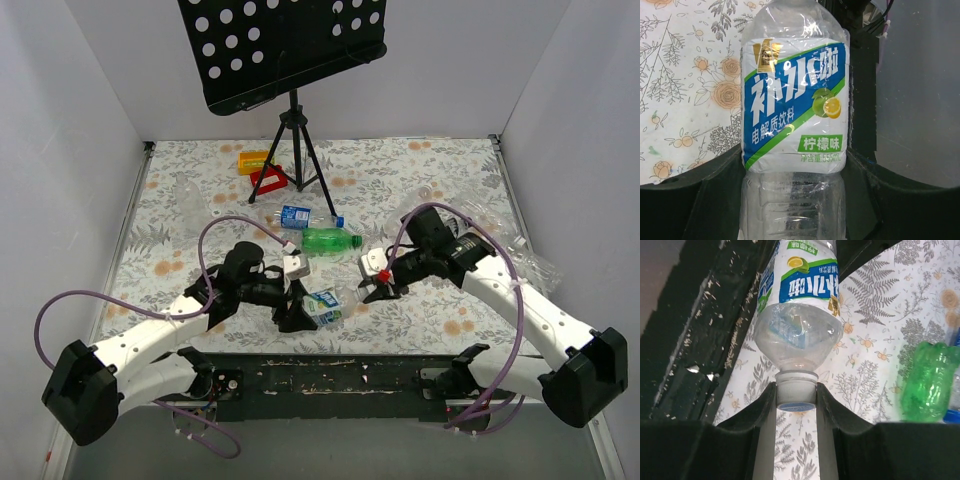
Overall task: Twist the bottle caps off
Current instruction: Unscrew the bottle cap from the plastic bottle, then place the plastic bottle at the center of the board.
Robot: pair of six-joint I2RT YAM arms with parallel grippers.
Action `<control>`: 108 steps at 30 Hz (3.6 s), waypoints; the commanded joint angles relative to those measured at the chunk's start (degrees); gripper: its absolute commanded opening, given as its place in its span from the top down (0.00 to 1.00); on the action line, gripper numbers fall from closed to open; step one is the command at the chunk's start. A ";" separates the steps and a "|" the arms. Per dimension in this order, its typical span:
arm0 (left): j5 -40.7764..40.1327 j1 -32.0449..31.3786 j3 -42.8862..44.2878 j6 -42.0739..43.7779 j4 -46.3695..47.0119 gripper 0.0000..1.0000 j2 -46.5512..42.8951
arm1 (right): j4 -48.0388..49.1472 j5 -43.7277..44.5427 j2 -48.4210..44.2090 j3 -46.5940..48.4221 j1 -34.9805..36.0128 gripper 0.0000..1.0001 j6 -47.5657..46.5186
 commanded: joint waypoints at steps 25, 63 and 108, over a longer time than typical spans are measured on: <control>-32.16 -15.64 4.77 11.96 -1.28 1.00 -2.44 | 15.07 -5.68 2.23 -4.35 -8.60 0.23 59.44; -17.78 -12.93 1.51 1.86 1.45 1.00 -4.98 | -12.50 -9.38 2.42 1.88 -8.00 0.99 3.18; -22.76 -10.02 -1.12 8.97 -1.81 1.00 -6.47 | 2.76 -1.70 -2.34 -2.15 -9.04 0.12 21.13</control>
